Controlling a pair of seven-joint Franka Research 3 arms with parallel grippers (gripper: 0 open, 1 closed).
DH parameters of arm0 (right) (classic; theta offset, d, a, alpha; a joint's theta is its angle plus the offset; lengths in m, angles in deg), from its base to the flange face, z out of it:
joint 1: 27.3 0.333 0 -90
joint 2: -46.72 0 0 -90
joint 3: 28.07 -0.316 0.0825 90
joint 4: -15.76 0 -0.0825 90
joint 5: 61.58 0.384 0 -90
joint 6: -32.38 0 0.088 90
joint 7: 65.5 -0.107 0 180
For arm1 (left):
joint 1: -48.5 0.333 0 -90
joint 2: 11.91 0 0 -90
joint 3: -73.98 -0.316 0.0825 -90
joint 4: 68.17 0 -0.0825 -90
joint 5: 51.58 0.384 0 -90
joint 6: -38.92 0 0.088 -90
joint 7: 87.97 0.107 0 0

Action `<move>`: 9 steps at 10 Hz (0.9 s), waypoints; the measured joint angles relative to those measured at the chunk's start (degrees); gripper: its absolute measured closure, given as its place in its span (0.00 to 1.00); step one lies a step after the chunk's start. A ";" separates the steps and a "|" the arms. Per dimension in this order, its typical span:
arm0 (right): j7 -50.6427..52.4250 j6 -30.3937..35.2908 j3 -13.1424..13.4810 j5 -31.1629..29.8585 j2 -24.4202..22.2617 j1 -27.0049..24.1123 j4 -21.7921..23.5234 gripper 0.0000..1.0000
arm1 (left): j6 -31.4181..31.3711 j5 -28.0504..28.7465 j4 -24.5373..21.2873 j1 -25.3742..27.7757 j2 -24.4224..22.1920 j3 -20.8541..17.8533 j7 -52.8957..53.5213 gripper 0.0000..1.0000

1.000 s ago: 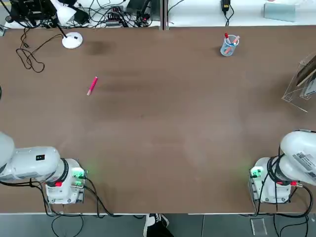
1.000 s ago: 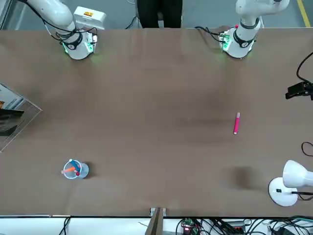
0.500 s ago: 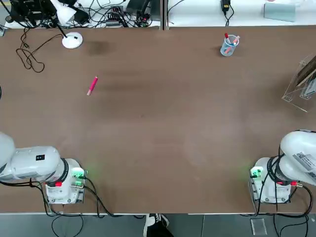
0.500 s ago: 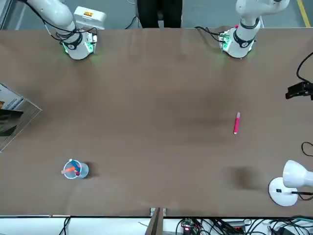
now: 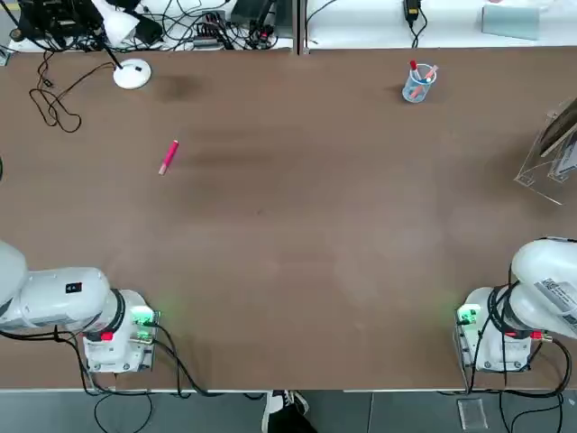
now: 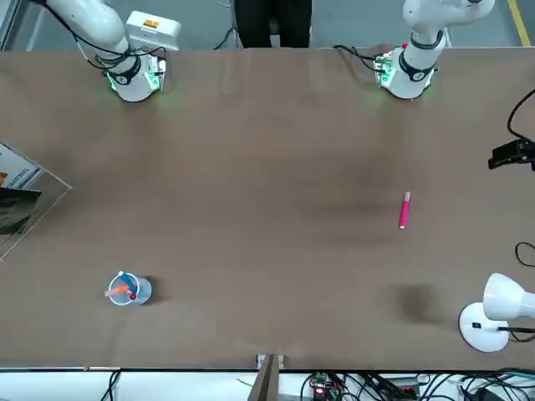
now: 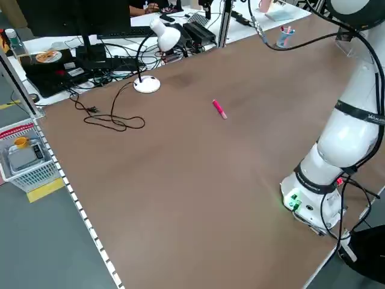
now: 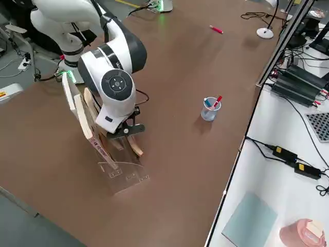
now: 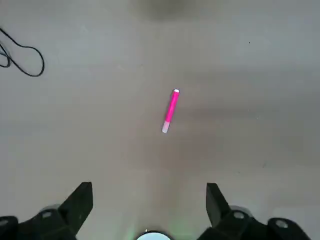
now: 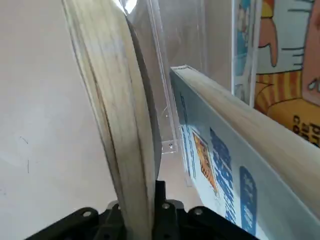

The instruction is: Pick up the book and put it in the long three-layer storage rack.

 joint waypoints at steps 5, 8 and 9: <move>-0.02 -0.17 0.12 0.00 0.70 0.00 -0.16 0.85 | 0.00 0.00 0.00 0.01 0.00 0.00 0.00 0.00; -0.03 -0.21 0.12 0.05 0.77 0.00 -0.22 0.84 | 0.00 0.00 0.00 0.02 0.00 0.00 0.00 0.00; -0.03 -0.21 0.12 0.08 0.77 0.01 -0.25 0.79 | 0.00 0.00 0.00 0.02 0.00 -0.01 0.00 0.00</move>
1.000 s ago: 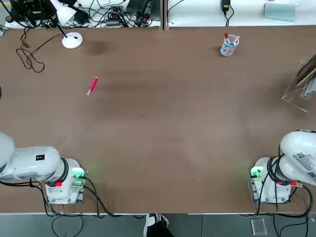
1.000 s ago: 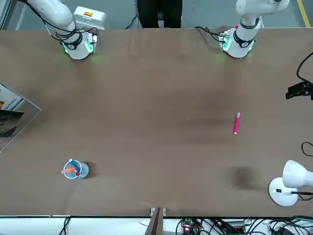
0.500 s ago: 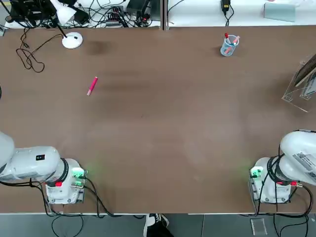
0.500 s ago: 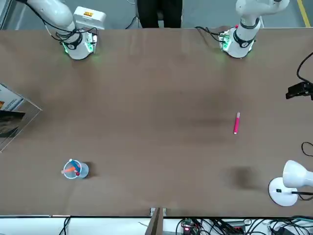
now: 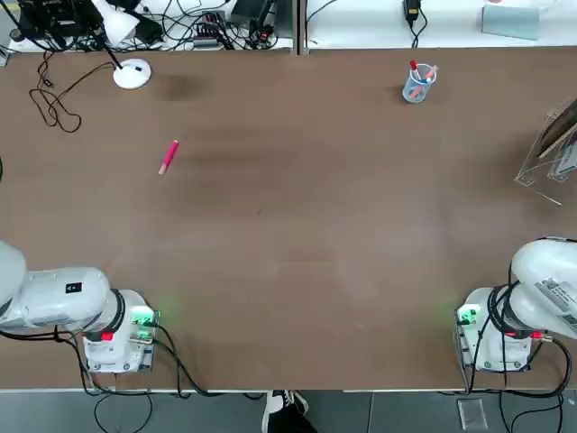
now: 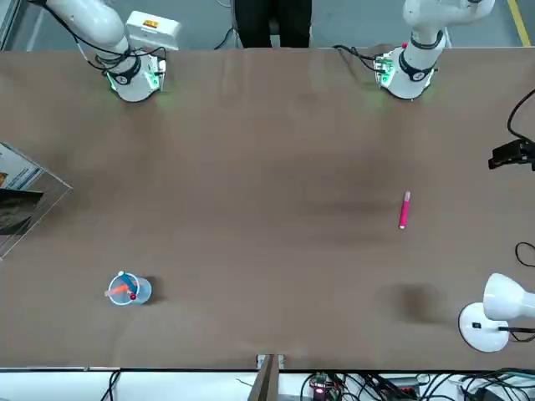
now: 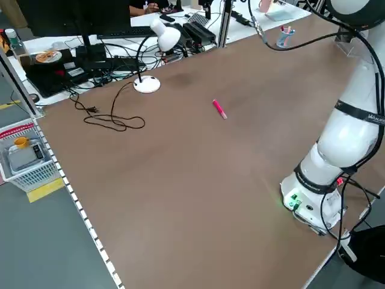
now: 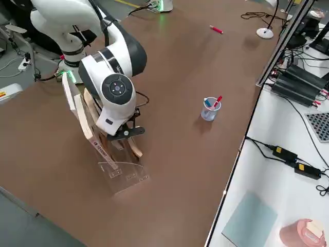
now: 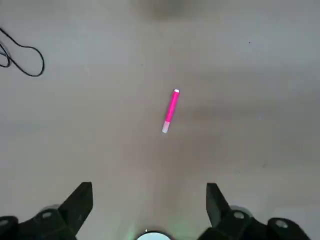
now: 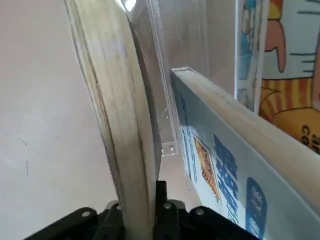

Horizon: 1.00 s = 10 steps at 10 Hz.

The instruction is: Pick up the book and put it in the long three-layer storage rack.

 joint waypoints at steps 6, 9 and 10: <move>0.02 0.15 0.01 0.00 0.09 0.03 -0.35 0.36 | 0.00 0.00 0.00 0.01 0.00 -0.01 0.00 0.00; 0.03 0.68 -0.02 0.00 0.12 0.30 -1.44 0.07 | 0.00 0.00 0.00 0.01 0.00 -0.01 0.00 0.00; 0.03 0.86 -0.02 0.00 0.12 0.47 -1.77 0.00 | 0.00 0.00 0.00 0.01 0.00 -0.01 0.00 0.00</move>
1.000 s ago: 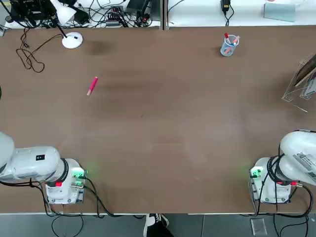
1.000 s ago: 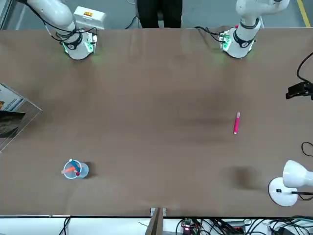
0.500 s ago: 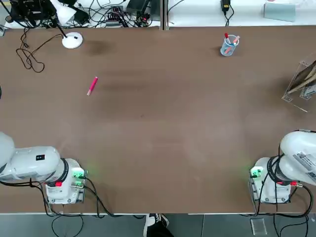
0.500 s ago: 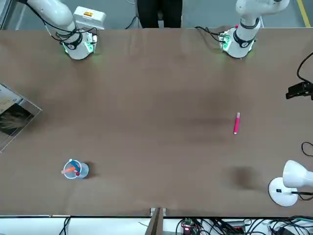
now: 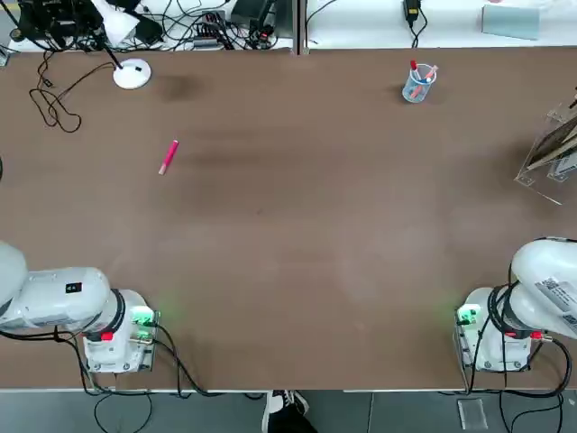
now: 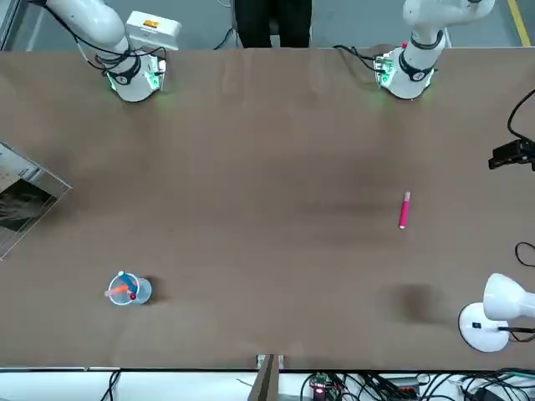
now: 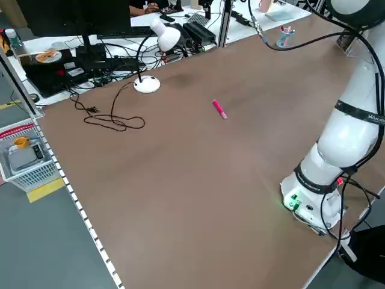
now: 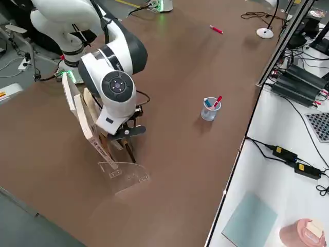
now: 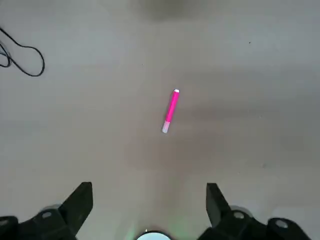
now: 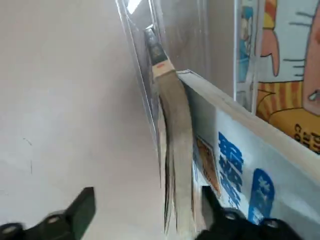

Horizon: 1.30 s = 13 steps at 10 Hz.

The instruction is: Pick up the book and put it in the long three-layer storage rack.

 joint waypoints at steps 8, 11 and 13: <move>0.18 3.70 -0.19 0.03 0.01 3.73 -1.64 0.00 | -0.03 0.00 0.02 0.01 0.00 0.00 0.00 0.00; 4.34 3.91 -0.34 0.05 0.01 7.14 -2.01 0.00 | -0.10 0.00 0.04 0.02 0.00 -0.01 0.00 0.00; 7.83 3.90 -0.34 0.05 0.02 9.02 -2.04 0.00 | -0.13 0.02 0.04 0.02 0.00 -0.01 0.00 0.00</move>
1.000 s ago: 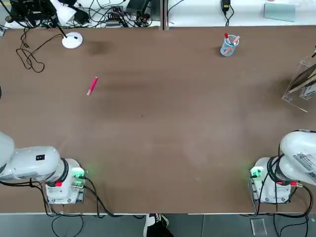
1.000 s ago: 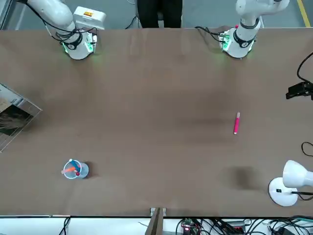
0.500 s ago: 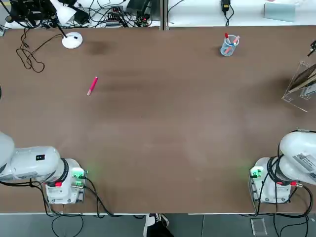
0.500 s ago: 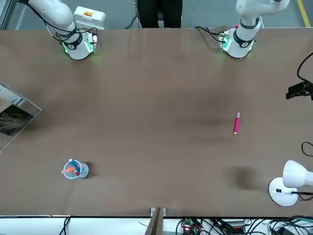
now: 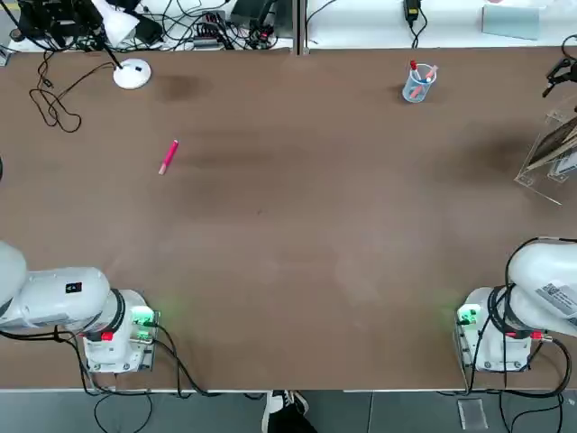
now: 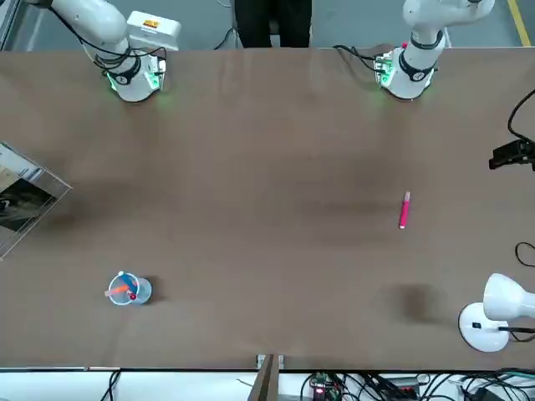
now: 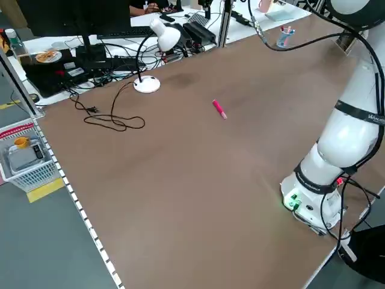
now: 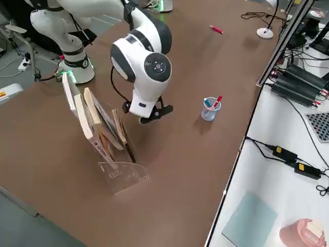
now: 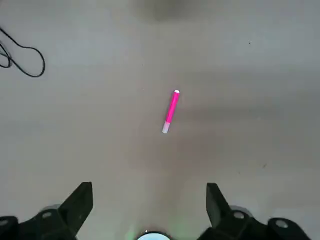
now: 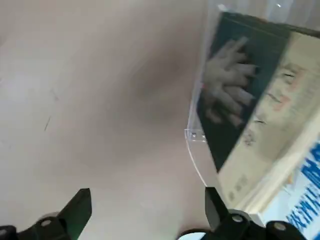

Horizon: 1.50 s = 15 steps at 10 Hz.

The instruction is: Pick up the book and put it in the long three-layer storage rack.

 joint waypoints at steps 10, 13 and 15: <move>3.44 -2.65 -0.01 -0.73 0.02 12.10 -0.04 0.00 | -0.04 1.02 0.02 -0.12 0.00 0.02 0.01 0.00; 4.09 -3.06 -0.09 -3.94 -0.16 15.53 -0.20 0.00 | -1.72 1.57 0.06 -0.18 0.00 0.12 0.03 0.00; 6.08 -3.23 -0.09 -5.56 -1.06 18.55 -0.65 0.00 | -2.34 1.82 0.09 0.02 0.00 0.07 0.63 0.00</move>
